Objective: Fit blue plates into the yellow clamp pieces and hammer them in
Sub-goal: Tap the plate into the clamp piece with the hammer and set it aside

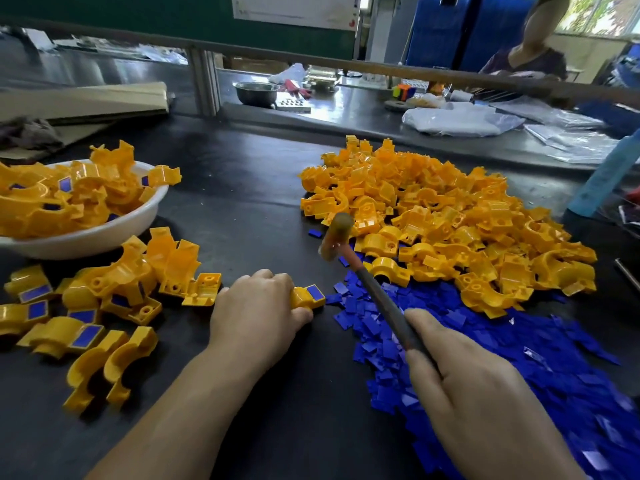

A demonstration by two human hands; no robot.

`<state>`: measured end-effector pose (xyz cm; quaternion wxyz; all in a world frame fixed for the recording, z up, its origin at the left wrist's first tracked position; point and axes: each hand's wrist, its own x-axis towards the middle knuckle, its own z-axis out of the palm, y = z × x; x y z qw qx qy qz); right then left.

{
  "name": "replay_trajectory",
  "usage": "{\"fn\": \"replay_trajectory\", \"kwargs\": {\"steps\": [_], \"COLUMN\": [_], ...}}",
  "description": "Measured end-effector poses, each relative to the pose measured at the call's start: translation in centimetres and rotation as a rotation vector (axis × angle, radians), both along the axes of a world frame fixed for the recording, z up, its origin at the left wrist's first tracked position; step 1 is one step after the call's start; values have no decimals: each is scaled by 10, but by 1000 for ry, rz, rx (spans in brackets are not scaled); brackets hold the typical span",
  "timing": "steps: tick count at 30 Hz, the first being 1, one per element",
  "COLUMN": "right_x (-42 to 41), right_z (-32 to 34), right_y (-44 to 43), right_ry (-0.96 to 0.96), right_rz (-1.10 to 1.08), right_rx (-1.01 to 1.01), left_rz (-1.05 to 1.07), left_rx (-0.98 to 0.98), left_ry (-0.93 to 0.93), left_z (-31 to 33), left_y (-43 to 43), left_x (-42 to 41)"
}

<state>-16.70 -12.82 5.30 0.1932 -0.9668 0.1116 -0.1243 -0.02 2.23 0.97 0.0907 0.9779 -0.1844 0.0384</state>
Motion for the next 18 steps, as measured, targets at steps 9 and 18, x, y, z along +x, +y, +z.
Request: {"fn": "replay_trajectory", "kwargs": {"steps": [9, 18], "right_x": [4, 2], "right_z": [-9, -9], "right_y": [-7, -47], "right_ry": [71, -28], "right_rz": [-7, -354], "right_rx": [-11, -153], "left_rz": [4, 27], "left_rx": [-4, -54], "left_ry": [-8, 40], "left_z": [0, -1], "left_y": [0, 2], "left_x": [1, 3]}}
